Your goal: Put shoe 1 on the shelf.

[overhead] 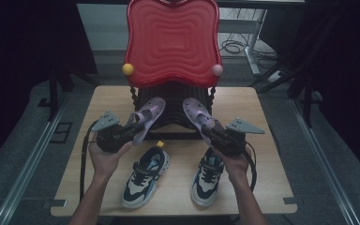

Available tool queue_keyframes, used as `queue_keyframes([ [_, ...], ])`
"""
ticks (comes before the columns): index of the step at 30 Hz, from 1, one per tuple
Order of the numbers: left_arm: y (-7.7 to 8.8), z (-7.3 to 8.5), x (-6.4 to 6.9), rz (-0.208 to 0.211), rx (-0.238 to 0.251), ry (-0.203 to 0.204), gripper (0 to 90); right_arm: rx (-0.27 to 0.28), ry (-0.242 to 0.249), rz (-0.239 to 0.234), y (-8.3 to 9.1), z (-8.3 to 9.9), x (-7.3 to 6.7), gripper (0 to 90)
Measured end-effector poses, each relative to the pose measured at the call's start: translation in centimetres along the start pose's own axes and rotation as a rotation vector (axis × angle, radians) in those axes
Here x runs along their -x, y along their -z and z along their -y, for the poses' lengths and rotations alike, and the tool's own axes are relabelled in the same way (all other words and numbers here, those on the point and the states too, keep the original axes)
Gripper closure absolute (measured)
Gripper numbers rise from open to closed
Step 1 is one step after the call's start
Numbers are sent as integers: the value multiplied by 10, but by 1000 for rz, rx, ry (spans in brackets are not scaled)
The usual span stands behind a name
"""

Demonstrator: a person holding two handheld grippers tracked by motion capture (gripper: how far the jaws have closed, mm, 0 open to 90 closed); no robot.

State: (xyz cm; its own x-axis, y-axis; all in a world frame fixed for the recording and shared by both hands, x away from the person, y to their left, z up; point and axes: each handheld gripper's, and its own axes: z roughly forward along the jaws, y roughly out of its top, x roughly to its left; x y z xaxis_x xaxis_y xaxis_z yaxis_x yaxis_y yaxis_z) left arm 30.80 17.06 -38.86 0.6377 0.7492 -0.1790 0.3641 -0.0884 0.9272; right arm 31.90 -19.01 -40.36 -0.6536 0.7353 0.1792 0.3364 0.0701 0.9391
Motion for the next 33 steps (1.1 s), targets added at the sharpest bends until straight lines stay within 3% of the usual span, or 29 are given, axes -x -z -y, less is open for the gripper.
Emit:
queue_keyframes([
  [15, -22, -2, -4, -18, 18, 10, 863, 2, -8, 44, -24, -5, 2, 854],
  [33, -44, -15, -6, -40, 54, -24, 861, 28, -6, 80, -54, -16, -2, 853],
])
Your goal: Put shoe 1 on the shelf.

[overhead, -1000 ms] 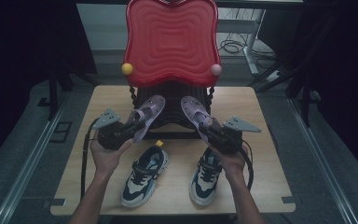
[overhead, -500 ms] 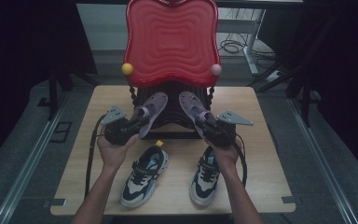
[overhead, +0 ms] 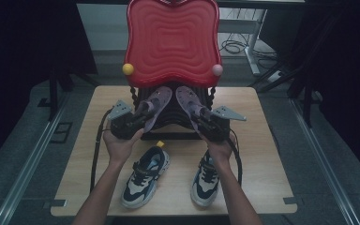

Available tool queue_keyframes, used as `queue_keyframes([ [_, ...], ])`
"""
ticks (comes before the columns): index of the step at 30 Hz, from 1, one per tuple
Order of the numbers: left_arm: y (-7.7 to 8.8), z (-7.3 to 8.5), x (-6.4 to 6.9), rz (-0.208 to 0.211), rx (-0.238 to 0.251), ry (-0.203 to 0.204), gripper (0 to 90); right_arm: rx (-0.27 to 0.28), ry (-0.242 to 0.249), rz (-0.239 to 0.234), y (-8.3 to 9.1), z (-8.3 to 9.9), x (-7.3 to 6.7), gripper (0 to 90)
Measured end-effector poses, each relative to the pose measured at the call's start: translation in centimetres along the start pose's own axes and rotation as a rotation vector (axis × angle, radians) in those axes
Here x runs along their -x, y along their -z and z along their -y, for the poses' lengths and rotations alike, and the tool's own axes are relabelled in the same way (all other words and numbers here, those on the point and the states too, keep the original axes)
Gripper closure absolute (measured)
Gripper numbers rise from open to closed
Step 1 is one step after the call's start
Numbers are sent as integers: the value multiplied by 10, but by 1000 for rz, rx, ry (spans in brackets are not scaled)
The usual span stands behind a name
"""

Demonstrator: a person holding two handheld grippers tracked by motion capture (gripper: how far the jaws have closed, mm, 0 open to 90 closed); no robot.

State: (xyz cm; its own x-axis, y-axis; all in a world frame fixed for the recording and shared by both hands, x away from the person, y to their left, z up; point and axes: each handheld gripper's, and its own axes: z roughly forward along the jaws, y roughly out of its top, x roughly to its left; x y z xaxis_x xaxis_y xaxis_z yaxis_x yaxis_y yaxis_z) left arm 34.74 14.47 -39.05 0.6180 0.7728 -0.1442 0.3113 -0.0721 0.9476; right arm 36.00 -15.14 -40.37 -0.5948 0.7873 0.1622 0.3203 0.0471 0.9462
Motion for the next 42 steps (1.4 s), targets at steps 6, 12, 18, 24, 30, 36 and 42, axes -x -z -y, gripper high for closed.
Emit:
queue_keyframes([
  [6, -7, -3, -3, -19, 20, 13, 860, 0, -10, 13, -10, -2, -2, 853],
  [12, -16, -5, -5, -18, 17, 10, 859, 3, -23, 16, -19, -3, -3, 852],
  [18, -25, -5, -8, -38, 25, 6, 859, 14, -30, 44, -29, -4, -5, 852],
  [24, -33, -5, -10, -59, 43, -9, 859, 30, -41, 79, -38, -4, -2, 852],
  [30, -42, -1, -12, -80, 52, -17, 857, 33, -45, 109, -47, -2, 1, 852],
  [36, -49, 1, -15, -96, 61, -12, 856, 40, -34, 139, -53, -3, 3, 851],
  [42, -56, 4, -19, -113, 79, -17, 853, 46, -20, 168, -62, -4, 3, 851],
])
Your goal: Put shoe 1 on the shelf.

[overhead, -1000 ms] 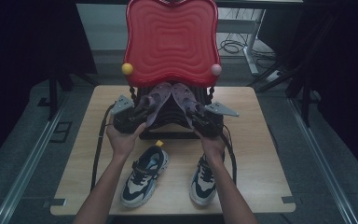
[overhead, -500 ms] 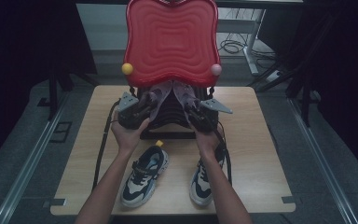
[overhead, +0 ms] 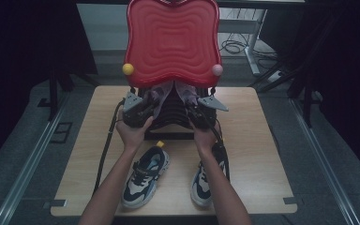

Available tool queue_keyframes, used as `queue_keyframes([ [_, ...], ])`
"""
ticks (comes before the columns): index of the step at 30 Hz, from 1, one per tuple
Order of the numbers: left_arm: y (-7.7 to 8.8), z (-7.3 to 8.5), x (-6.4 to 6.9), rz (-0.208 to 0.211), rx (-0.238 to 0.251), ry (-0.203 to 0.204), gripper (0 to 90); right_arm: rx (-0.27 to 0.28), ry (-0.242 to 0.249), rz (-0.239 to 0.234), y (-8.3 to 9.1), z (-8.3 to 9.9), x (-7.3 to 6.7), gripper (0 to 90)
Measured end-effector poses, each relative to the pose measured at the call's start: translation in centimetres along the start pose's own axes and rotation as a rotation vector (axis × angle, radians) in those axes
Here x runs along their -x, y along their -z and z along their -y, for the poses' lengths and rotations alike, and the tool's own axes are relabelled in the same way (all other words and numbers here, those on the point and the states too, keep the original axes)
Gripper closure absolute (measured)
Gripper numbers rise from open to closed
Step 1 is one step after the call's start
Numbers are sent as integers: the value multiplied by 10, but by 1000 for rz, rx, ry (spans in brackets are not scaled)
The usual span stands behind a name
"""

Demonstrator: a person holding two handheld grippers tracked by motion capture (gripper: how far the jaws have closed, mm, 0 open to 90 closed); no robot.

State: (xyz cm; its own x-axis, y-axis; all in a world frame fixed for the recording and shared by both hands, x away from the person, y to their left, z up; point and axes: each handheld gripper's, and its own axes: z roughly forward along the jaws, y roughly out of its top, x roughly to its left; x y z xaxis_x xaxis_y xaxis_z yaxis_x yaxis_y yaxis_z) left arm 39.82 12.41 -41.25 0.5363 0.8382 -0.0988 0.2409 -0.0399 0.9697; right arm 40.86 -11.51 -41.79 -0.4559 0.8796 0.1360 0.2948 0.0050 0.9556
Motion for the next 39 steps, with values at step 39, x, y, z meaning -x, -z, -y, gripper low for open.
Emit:
queue_keyframes([
  [39, 4, 15, 1, 79, -77, 30, 546, -84, 46, -11, -1, 5, -9, 544],
])
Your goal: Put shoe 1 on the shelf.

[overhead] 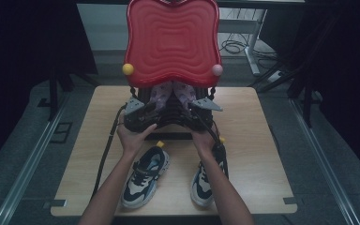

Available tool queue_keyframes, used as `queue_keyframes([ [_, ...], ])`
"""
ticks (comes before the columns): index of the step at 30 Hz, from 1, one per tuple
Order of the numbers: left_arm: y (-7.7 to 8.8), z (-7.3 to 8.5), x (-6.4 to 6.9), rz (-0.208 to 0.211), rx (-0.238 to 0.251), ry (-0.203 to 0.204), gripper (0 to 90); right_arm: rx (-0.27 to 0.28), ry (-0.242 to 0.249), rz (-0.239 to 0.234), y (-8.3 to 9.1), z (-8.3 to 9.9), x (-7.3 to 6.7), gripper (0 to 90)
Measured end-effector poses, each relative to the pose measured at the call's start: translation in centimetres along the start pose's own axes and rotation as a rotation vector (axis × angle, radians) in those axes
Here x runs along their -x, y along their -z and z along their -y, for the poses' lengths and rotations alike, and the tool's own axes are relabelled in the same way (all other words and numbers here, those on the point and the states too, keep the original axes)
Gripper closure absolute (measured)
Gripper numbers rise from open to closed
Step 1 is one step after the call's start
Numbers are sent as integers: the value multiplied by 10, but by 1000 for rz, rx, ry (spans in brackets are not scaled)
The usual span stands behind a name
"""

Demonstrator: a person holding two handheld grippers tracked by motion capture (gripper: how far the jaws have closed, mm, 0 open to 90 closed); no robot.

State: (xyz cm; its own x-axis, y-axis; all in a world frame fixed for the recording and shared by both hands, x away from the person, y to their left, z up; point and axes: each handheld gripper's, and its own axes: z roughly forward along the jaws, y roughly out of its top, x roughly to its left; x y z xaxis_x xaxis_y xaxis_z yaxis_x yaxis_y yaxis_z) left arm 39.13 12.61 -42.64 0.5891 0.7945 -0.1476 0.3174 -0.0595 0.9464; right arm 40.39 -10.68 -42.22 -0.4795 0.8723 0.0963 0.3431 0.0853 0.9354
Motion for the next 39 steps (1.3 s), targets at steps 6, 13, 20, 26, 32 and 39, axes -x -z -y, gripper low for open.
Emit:
queue_keyframes([
  [6, 11, 0, 1, 22, -22, 15, 529, -15, 8, -32, 14, 2, 1, 538],
  [13, 28, 1, 2, 47, -36, 30, 524, -18, 15, -78, 34, 1, 3, 524],
  [20, 48, 7, 5, 74, -61, 31, 522, -65, 62, -152, 54, 7, 7, 504],
  [26, 60, 16, 7, 101, -97, 31, 514, -84, 84, -196, 71, 17, 10, 475],
  [32, 74, 28, 8, 104, -103, 42, 513, -103, 87, -225, 85, 31, 13, 481],
  [39, 89, 41, 11, 123, -126, 48, 511, -118, 112, -262, 101, 45, 13, 510],
])
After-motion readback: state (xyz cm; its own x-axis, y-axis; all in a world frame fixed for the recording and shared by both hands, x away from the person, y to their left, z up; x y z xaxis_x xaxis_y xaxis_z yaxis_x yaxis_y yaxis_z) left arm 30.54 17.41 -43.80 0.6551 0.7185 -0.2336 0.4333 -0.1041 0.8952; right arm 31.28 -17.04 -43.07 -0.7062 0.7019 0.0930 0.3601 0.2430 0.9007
